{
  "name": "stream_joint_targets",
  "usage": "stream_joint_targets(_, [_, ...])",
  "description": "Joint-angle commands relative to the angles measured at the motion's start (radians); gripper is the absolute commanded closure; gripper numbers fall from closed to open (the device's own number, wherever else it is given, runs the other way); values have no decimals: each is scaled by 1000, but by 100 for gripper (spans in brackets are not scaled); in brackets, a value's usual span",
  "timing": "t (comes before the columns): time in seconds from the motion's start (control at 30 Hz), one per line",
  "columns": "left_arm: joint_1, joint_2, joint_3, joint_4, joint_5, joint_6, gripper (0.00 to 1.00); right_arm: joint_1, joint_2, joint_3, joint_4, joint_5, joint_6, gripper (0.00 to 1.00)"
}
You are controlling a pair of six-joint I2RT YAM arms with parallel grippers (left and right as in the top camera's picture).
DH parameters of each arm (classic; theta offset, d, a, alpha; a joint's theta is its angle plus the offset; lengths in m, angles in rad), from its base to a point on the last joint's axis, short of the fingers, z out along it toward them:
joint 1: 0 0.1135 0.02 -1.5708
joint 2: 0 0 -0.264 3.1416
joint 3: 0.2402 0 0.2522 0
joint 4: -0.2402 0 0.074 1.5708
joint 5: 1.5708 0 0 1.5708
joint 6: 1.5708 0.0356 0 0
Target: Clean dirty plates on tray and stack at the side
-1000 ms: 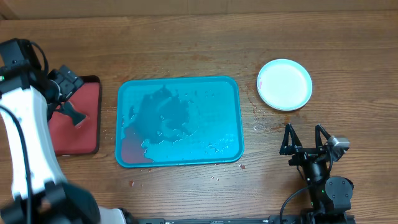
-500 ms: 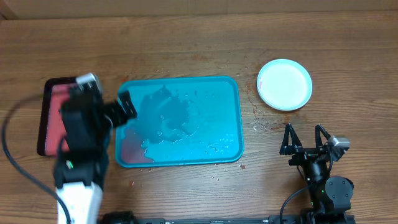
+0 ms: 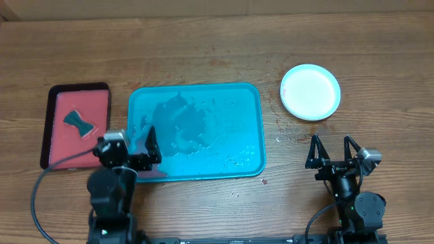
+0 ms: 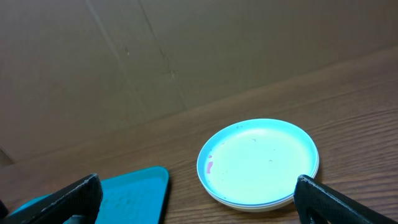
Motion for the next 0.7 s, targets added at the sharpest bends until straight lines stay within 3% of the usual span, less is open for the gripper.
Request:
stream_joint_targets(0.0, [-6, -95, -117, 91, 40, 38, 0, -3, -11, -11, 6, 2, -7, 0])
stream_joint_targets(0.17, [-6, -195, -212, 171, 40, 37, 0, -3, -11, -11, 7, 2, -8, 0])
stream_joint_targets(0.37, [-7, -280, -210, 84, 40, 36, 0, -3, -11, -11, 7, 2, -8, 0])
stream_joint_targets(0.53, [-7, -402, -210, -121, 19, 40, 0, -3, -11, -11, 6, 2, -8, 0])
stream_joint_targets(0.67, [-7, -481, -210, -117, 11, 41, 0, -3, -11, -11, 6, 2, -8, 0])
